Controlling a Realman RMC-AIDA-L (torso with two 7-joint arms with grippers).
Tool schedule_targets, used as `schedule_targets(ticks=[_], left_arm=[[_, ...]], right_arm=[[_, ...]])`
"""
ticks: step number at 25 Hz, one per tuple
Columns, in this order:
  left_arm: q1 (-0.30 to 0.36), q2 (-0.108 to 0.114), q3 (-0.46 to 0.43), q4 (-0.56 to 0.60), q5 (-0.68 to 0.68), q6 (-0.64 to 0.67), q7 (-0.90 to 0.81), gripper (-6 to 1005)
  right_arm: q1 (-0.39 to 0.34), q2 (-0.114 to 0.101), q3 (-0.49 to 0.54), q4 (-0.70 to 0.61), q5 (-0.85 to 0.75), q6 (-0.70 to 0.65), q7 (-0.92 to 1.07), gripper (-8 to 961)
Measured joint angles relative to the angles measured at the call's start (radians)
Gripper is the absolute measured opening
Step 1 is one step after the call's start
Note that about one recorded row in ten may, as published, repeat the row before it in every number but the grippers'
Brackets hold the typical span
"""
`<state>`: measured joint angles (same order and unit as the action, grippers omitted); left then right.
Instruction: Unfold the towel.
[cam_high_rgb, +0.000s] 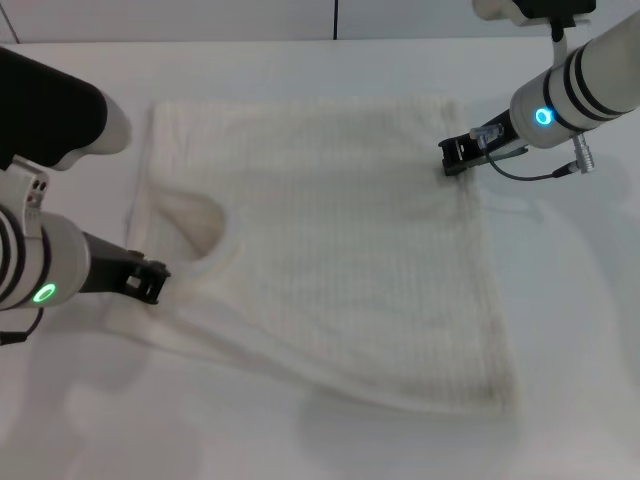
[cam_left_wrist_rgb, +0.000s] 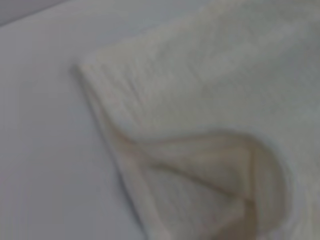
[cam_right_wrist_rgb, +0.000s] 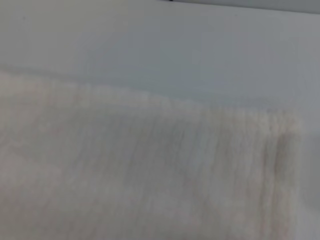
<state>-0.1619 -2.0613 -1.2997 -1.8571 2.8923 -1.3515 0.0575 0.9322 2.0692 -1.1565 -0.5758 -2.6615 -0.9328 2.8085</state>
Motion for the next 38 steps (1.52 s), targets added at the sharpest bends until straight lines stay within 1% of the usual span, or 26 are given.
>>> schedule_targets(ticks=[4, 9, 14, 21, 22, 23, 25, 26, 27, 30, 31, 32, 33, 34, 36, 37, 38], left_arm=[[0.001, 0.003, -0.023, -0.002, 0.001, -0.036, 0.0, 156], [0.001, 0.005, -0.045, -0.006, 0.002, -0.081, 0.001, 358], [-0.001, 0.018, -0.06, -0.009, 0.004, -0.125, -0.01, 368], [0.003, 0.025, -0.053, -0.042, 0.004, -0.152, -0.006, 382], [0.008, 0.023, -0.051, -0.076, 0.004, -0.151, 0.008, 384], [0.008, 0.023, -0.051, -0.076, 0.004, -0.151, 0.008, 386], [0.003, 0.013, -0.05, -0.108, 0.003, -0.131, 0.026, 390], [0.003, 0.013, -0.05, -0.108, 0.003, -0.131, 0.026, 392], [-0.018, 0.006, -0.043, -0.106, 0.002, -0.098, 0.035, 394], [-0.028, 0.004, -0.037, -0.099, 0.001, -0.079, 0.037, 399], [-0.041, 0.003, -0.026, -0.083, 0.0, -0.057, 0.038, 401], [-0.096, 0.002, 0.0, -0.008, 0.0, 0.002, 0.04, 403], [-0.096, 0.002, 0.0, -0.008, 0.0, 0.002, 0.04, 405], [-0.108, 0.002, 0.001, 0.016, 0.0, 0.04, 0.05, 407], [-0.107, 0.003, -0.009, 0.046, 0.001, 0.144, 0.084, 411], [-0.1, 0.003, -0.016, 0.057, 0.0, 0.193, 0.102, 413], [-0.083, 0.003, -0.029, 0.073, 0.001, 0.299, 0.135, 415]], right_arm=[[-0.001, 0.0, 0.0, 0.001, 0.0, 0.0, -0.001, 45], [-0.004, 0.0, 0.0, 0.001, 0.0, 0.0, -0.004, 46], [-0.009, 0.002, 0.0, 0.001, 0.0, 0.002, -0.005, 48], [-0.008, 0.002, 0.0, 0.001, 0.0, 0.002, -0.005, 49], [-0.008, 0.002, 0.0, 0.001, 0.0, 0.004, -0.006, 50], [-0.008, 0.002, 0.0, 0.001, 0.0, 0.004, -0.006, 50], [-0.009, 0.002, 0.0, 0.001, 0.0, 0.005, -0.006, 50], [-0.009, 0.002, 0.0, 0.001, 0.0, 0.005, -0.006, 51], [-0.009, 0.002, 0.0, 0.001, 0.0, 0.004, -0.006, 51], [-0.009, 0.002, 0.0, 0.0, 0.0, 0.003, -0.006, 52], [-0.009, 0.002, 0.0, -0.001, 0.0, 0.002, -0.006, 52], [-0.01, 0.003, 0.0, -0.009, 0.0, 0.002, -0.008, 52], [-0.013, 0.003, 0.0, -0.019, 0.0, 0.002, -0.012, 53], [-0.013, 0.003, 0.0, -0.019, 0.0, 0.002, -0.012, 53], [-0.04, 0.007, -0.01, -0.075, 0.004, 0.002, -0.025, 53], [-0.086, 0.013, -0.049, -0.162, 0.012, 0.003, -0.03, 54], [-0.086, 0.013, -0.049, -0.162, 0.012, 0.003, -0.03, 54]])
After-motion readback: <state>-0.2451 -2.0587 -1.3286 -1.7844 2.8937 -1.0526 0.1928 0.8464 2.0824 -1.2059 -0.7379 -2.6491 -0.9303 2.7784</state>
